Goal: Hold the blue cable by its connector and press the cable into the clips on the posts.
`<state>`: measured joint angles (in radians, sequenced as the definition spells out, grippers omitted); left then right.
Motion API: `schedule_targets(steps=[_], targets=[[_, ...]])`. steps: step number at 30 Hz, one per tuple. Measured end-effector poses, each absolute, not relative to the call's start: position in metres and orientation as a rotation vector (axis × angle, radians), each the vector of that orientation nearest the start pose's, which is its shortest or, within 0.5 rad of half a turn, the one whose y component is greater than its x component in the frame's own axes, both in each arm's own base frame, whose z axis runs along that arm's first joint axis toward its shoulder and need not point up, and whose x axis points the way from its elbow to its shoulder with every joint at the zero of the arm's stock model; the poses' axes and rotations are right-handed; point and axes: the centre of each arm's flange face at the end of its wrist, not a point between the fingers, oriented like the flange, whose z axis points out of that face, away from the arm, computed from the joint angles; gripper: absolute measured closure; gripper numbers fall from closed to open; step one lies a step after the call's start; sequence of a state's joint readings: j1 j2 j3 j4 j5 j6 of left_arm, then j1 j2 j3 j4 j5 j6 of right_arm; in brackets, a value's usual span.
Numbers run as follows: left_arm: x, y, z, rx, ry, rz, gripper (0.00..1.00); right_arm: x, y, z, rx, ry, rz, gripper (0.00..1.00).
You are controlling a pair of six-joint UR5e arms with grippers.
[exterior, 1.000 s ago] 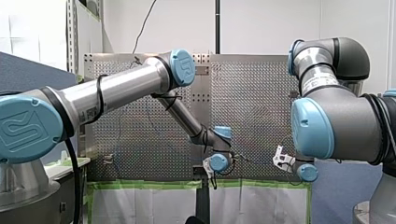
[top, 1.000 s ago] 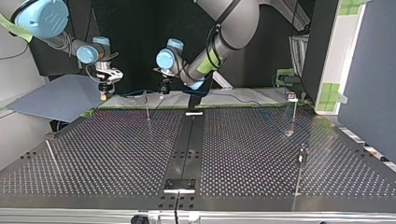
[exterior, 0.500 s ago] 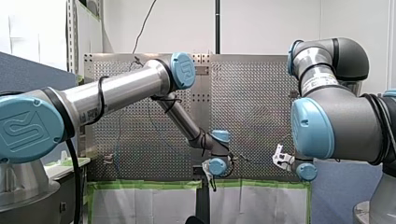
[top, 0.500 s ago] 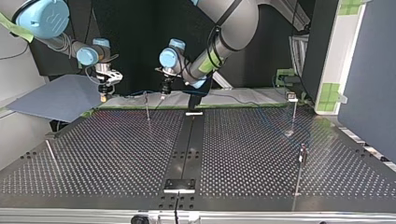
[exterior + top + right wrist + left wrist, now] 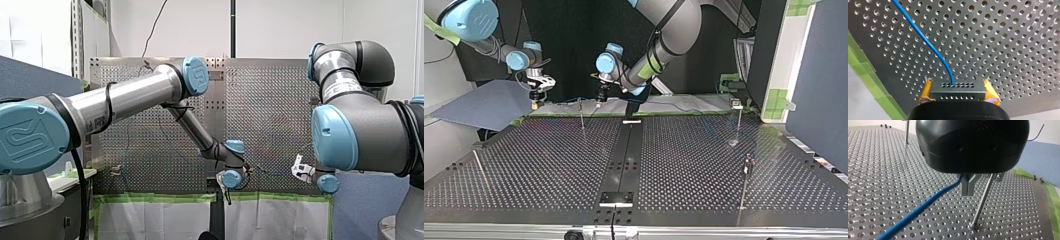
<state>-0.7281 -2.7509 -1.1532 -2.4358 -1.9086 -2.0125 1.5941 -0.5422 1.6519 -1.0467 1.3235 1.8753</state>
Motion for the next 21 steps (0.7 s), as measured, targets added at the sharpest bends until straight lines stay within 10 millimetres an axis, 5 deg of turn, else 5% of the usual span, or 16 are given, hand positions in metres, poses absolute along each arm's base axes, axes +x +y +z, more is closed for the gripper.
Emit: schedule_targets(steps=[11,21], targets=[[0.526,-0.575,-0.047,-0.042,1.644,-0.621,1.00,0.174,-0.635,-0.069,1.311,-1.372,1.601,1.00],[0.537,-0.570,-0.084,-0.020,1.709,-0.595,1.00,0.174,-0.638,-0.067,1.309,-1.369,1.603,1.00]])
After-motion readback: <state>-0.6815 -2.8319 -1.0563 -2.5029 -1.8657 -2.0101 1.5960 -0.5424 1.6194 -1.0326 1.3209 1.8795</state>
